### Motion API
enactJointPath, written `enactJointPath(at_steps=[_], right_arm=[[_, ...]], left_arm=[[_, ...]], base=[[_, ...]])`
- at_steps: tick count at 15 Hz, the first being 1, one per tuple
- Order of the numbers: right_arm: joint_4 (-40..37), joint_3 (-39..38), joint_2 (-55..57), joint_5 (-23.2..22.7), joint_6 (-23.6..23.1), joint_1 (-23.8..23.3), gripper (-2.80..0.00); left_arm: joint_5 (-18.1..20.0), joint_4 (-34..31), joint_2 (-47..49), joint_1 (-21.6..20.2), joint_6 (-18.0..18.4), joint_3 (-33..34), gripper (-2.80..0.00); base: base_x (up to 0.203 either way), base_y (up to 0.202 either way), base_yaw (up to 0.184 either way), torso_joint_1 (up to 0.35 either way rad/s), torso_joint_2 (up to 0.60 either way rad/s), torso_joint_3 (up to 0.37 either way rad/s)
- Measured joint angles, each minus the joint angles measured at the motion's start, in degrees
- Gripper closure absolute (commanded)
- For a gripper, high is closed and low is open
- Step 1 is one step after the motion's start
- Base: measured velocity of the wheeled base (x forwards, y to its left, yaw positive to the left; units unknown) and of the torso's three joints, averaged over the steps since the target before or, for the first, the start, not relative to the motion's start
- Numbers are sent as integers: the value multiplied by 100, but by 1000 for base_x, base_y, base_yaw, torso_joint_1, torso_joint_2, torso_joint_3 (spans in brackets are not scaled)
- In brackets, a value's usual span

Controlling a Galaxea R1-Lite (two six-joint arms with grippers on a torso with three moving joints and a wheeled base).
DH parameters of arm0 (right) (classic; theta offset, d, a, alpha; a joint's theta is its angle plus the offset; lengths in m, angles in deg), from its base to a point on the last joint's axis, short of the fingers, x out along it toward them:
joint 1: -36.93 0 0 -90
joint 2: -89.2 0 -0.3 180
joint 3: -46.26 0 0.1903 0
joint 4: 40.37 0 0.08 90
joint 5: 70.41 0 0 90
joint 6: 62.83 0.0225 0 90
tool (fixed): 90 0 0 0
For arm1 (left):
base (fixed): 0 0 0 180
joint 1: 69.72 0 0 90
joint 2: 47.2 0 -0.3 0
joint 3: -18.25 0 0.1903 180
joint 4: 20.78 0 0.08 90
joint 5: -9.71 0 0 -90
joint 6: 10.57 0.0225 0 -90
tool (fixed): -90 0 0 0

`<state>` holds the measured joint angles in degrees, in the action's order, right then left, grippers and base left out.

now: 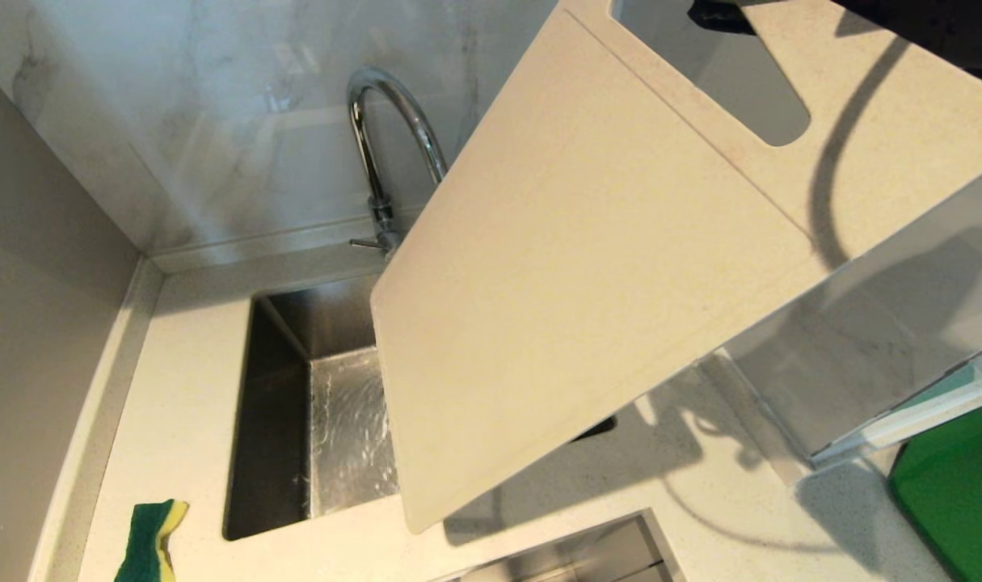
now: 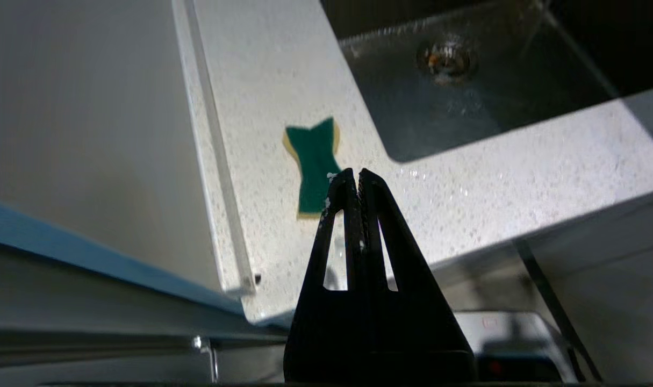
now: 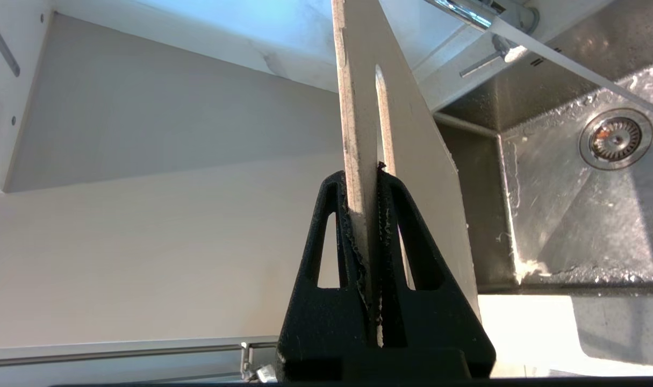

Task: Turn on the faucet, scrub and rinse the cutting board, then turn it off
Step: Put down the cutting board

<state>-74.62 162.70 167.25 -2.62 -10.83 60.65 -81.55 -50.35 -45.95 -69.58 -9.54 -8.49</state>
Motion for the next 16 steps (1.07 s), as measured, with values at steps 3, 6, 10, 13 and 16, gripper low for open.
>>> enactJointPath(at_steps=[3, 6, 10, 13, 16], right_arm=[[-2, -46, -53, 0, -2, 0, 0], [-2, -98, -113, -2, 1, -2, 0], [2, -105, -207, 2, -26, -2, 0], [-7, -134, -323, 9, -24, -2, 0], [-30, -162, -446, 80, -35, -7, 0]], left_arm=[[122, 547, -99, -2, 119, 278, 0], [127, 576, -122, 0, -77, 321, 0], [145, 587, -130, 5, -78, 334, 0], [145, 587, -132, 5, -79, 337, 0], [146, 584, -132, 5, -77, 337, 0]], base=[[0, 0, 0, 0, 0, 0], [0, 0, 0, 0, 0, 0], [0, 0, 0, 0, 0, 0], [0, 0, 0, 0, 0, 0], [0, 0, 0, 0, 0, 0]])
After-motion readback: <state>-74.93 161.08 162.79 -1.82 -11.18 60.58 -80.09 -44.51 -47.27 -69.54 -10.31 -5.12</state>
